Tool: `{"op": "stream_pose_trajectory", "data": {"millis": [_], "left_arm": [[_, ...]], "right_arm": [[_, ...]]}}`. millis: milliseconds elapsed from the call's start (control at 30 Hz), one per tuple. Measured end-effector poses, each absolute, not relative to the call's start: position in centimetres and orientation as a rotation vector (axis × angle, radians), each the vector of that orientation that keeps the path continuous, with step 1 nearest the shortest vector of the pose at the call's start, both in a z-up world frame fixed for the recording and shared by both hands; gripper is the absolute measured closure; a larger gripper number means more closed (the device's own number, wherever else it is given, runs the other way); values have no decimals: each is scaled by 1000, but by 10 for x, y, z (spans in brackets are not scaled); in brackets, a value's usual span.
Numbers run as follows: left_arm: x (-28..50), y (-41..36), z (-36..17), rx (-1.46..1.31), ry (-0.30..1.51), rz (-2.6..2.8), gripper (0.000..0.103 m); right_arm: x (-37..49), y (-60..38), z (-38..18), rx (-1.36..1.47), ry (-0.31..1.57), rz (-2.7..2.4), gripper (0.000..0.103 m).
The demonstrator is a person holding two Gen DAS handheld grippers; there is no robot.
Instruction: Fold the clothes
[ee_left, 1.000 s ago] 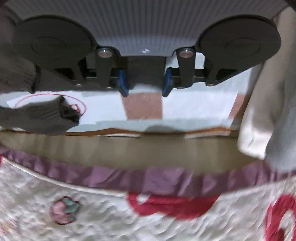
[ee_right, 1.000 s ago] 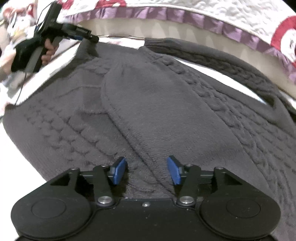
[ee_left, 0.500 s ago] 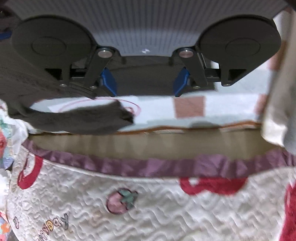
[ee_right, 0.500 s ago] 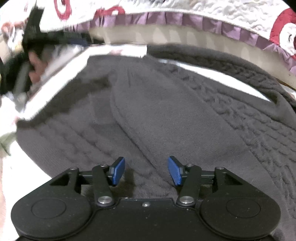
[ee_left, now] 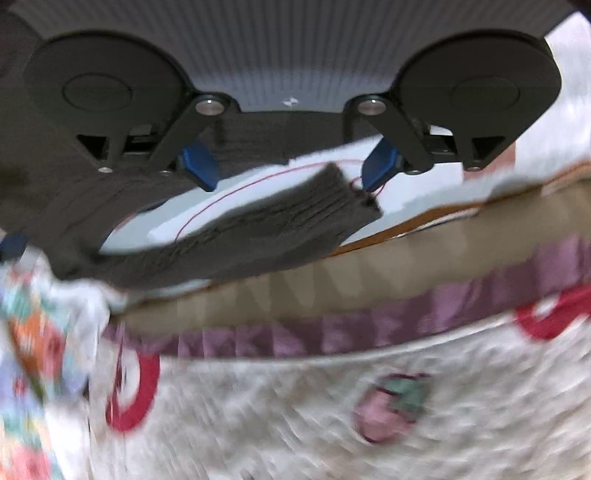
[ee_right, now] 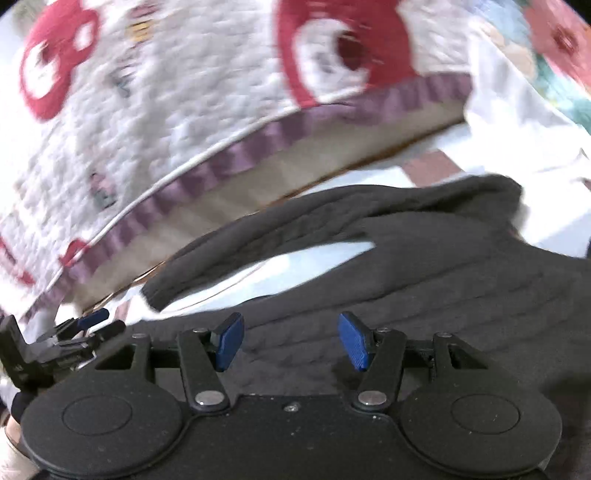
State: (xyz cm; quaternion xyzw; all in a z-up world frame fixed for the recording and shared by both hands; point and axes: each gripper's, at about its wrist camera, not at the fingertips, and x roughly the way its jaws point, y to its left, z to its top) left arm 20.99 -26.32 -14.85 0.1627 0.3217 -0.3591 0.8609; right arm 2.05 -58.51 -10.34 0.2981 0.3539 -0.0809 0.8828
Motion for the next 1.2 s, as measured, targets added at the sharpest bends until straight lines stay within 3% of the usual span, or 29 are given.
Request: {"op": "stream_pose_trajectory", "data": {"millis": [167, 300, 367, 400, 433, 467, 767, 933, 1100, 1200], "left_arm": [[240, -316, -160, 503, 697, -755, 11], [256, -342, -176, 589, 700, -815, 11], [260, -348, -180, 591, 711, -819, 30], [262, -351, -180, 588, 712, -816, 50], [263, -354, -181, 585, 714, -813, 82], [264, -356, -182, 582, 715, -810, 86], [216, -318, -92, 327, 548, -958, 89], [150, -253, -48, 147, 514, -1114, 89], [87, -193, -68, 19, 684, -1239, 89], [58, -176, -97, 23, 824, -1238, 89]], "right_arm": [[22, -602, -109, 569, 776, -221, 40], [11, -623, -115, 744, 769, -226, 40], [6, -633, -118, 838, 756, -225, 40], [5, -637, -119, 879, 741, -222, 40], [4, -640, -121, 920, 725, -218, 40], [3, -643, -122, 961, 709, -214, 40], [-8, -664, -133, 894, 717, -350, 40], [-28, -683, -159, 1111, 617, -370, 40], [-44, -699, -177, 1413, 449, -336, 37], [-35, -696, -165, 1340, 495, -325, 36]]}}
